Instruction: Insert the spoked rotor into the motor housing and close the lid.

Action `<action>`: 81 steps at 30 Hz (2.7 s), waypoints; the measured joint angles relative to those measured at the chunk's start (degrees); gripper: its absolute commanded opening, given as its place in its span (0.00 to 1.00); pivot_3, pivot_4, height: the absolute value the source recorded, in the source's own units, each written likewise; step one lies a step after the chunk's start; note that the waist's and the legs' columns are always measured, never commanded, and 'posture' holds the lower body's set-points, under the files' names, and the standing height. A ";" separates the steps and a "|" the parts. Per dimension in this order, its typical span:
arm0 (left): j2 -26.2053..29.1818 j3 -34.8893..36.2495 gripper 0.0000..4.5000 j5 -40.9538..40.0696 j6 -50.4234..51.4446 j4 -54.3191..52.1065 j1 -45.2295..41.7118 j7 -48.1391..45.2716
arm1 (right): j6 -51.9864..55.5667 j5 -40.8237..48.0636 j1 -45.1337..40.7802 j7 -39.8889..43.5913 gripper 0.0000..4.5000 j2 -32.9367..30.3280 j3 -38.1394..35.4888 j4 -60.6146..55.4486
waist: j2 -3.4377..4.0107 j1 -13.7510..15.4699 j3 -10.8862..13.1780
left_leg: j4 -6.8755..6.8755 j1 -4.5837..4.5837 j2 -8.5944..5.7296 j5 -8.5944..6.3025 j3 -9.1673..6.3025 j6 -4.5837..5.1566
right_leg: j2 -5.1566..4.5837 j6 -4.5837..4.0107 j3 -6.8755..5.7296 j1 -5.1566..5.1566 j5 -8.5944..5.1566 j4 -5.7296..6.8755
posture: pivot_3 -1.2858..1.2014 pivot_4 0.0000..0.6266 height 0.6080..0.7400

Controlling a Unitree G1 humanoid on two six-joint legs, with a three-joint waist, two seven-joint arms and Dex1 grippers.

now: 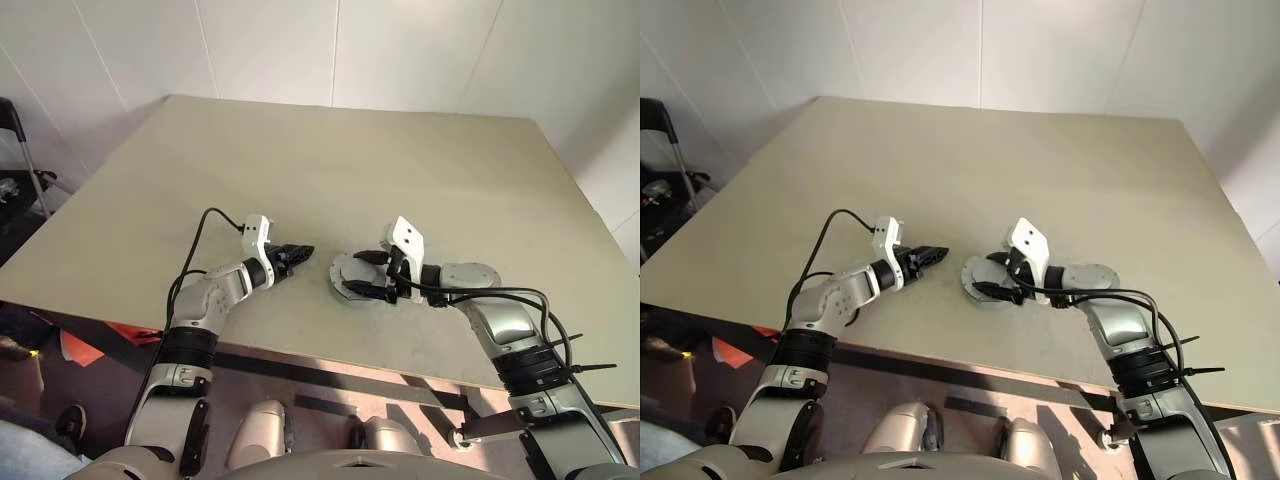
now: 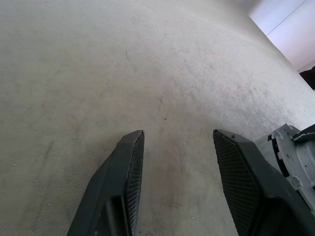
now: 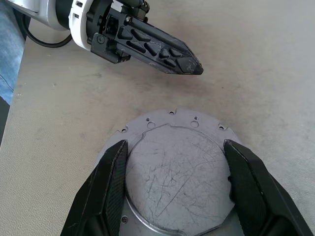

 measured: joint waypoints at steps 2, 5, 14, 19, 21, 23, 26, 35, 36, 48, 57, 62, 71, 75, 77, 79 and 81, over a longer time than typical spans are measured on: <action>0.00 0.00 0.53 0.00 0.00 0.00 0.00 0.00 | -0.03 -0.04 0.00 0.01 0.66 0.00 0.02 0.00 | 0.00 0.00 0.00 | 0.00 0.00 0.00 0.00 0.00 0.00 | 0.00 0.00 0.00 0.00 0.00 0.00 | 0.52 0.00 1.00; 0.01 0.00 0.53 0.00 0.00 0.00 0.00 0.00 | -0.29 -0.36 0.01 0.03 0.66 -0.01 0.17 0.00 | 0.00 0.00 0.00 | 0.00 0.00 0.00 0.00 0.00 0.00 | 0.00 0.00 0.00 0.00 0.00 0.00 | 0.52 0.00 1.00; 0.03 0.00 0.53 0.00 0.00 0.00 0.00 0.00 | -2.60 -2.11 0.05 0.16 0.66 -0.28 1.03 0.30 | 0.00 -0.02 0.00 | 0.00 0.01 0.00 0.00 0.00 -0.01 | 0.00 0.00 0.00 0.01 0.00 0.00 | 0.52 0.00 1.00; 0.03 0.01 0.53 0.00 0.00 0.00 0.00 0.03 | -3.96 -2.84 -0.20 0.21 0.66 -0.33 1.46 0.91 | -0.04 -0.03 -0.03 | 0.00 0.13 0.00 0.00 0.00 -0.02 | 0.00 0.00 0.00 0.11 0.00 0.00 | 0.52 0.00 1.00; -0.13 0.18 0.53 -0.26 0.57 -0.05 -0.03 0.13 | -4.26 -2.86 -0.21 0.18 0.66 -0.33 1.50 1.14 | -0.05 -0.03 -0.03 | 0.00 0.19 0.00 -0.01 0.00 -0.03 | 0.00 0.00 0.00 0.16 0.00 0.00 | 0.52 0.00 1.00; -1.33 1.26 0.53 -1.74 2.21 -0.39 -0.19 0.62 | -4.34 -2.92 -0.24 0.15 0.66 -0.33 1.52 1.32 | -0.05 -0.02 -0.03 | 0.00 0.28 0.00 -0.01 0.00 -0.03 | 0.00 0.00 0.00 0.28 0.00 -0.03 | 0.52 0.00 1.00; -3.97 3.53 0.48 -5.40 5.59 -1.05 -1.72 1.53 | -4.42 -2.98 -0.31 0.00 0.66 -0.36 1.62 1.57 | -0.06 -0.01 -0.03 | -0.01 0.43 0.00 -0.02 0.00 -0.03 | 0.00 0.00 0.00 0.46 0.00 -0.08 | 0.52 0.00 1.00; -6.99 4.68 0.01 -12.16 13.81 -2.50 -4.89 1.90 | -4.85 -2.98 -0.45 -0.36 0.66 -0.37 2.04 1.70 | -0.08 -0.08 -0.03 | -0.08 0.51 0.00 -0.02 0.00 -0.02 | 0.00 0.01 0.00 0.52 0.00 -0.15 | 0.52 0.00 1.00; -6.88 4.68 0.01 -12.56 14.74 -2.51 -4.89 1.91 | -4.84 -2.98 -0.45 -0.44 0.66 -0.38 2.04 1.70 | -0.08 -0.08 -0.03 | -0.07 0.51 0.00 -0.02 0.00 -0.02 | 0.00 0.01 0.00 0.52 0.00 -0.16 | 0.52 0.00 1.00; -4.16 3.07 0.01 -15.61 28.02 -2.48 -4.58 2.73 | -4.76 -2.95 -0.78 -0.65 0.66 -0.32 2.12 2.37 | -0.08 -0.11 -0.03 | -0.11 0.68 0.01 -0.01 0.00 -0.05 | 0.00 0.03 0.00 0.69 -0.01 -0.25 | 0.52 0.00 1.00; -4.18 3.25 0.01 -14.48 27.67 -2.31 -3.86 4.98 | -4.60 -2.92 -1.36 -0.98 0.66 -0.19 2.12 3.74 | -0.11 -0.13 -0.04 | -0.20 0.97 0.01 0.04 0.00 -0.15 | 0.00 0.43 0.00 1.03 -0.24 -0.50 | 0.52 0.00 1.00; -4.22 3.27 0.01 -14.49 27.64 -2.31 -3.86 5.07 | -4.36 -2.85 -1.48 -0.98 0.66 -0.18 2.13 3.85 | -0.11 -0.12 -0.04 | -0.22 0.98 0.01 0.06 0.00 -0.18 | 0.00 0.47 0.01 1.03 -0.26 -0.51 | 0.52 0.00 1.00; -4.17 3.30 0.00 -14.60 27.51 -2.27 -3.94 5.09 | 2.36 0.82 -1.71 -1.54 0.99 0.00 -0.54 1.80 | -0.12 -0.10 -0.03 | -0.45 0.84 0.01 0.06 0.01 -0.18 | 0.00 0.44 0.01 0.85 -0.24 -0.59 | 0.52 0.00 1.00; -4.13 3.31 0.00 -14.62 27.29 -2.17 -4.20 4.99 | 10.75 10.05 -2.99 -2.11 0.99 0.55 -6.72 -5.49 | -0.11 -0.01 -0.02 | -0.73 0.80 0.01 0.06 0.02 -0.18 | 0.01 0.11 0.01 0.70 -0.05 -0.61 | 0.52 0.00 1.00; -4.15 3.29 0.00 -14.61 27.18 -1.82 -4.47 4.96 | 14.82 14.34 -4.47 -2.64 0.99 0.36 -10.49 -7.68 | -0.11 0.07 -0.03 | -0.86 0.80 0.01 0.07 0.05 -0.18 | 0.01 0.10 0.00 0.68 -0.07 -0.71 | 0.52 0.00 1.00; -4.12 3.25 0.00 -14.58 26.74 -1.50 -4.58 4.96 | 17.66 17.56 -4.80 -3.17 0.99 -0.24 -13.06 -8.81 | -0.11 0.13 -0.03 | -0.91 0.78 0.01 0.05 0.07 -0.16 | 0.02 0.11 0.00 0.69 -0.08 -0.79 | 0.52 0.00 1.00; -4.02 3.26 0.00 -14.51 26.52 -1.24 -4.65 4.96 | 20.38 19.62 -4.78 -3.81 0.99 -0.88 -14.52 -8.95 | -0.10 0.12 -0.03 | -0.91 0.74 0.01 0.02 0.12 -0.11 | 0.01 0.12 0.00 0.67 -0.08 -0.85 | 0.52 0.00 1.00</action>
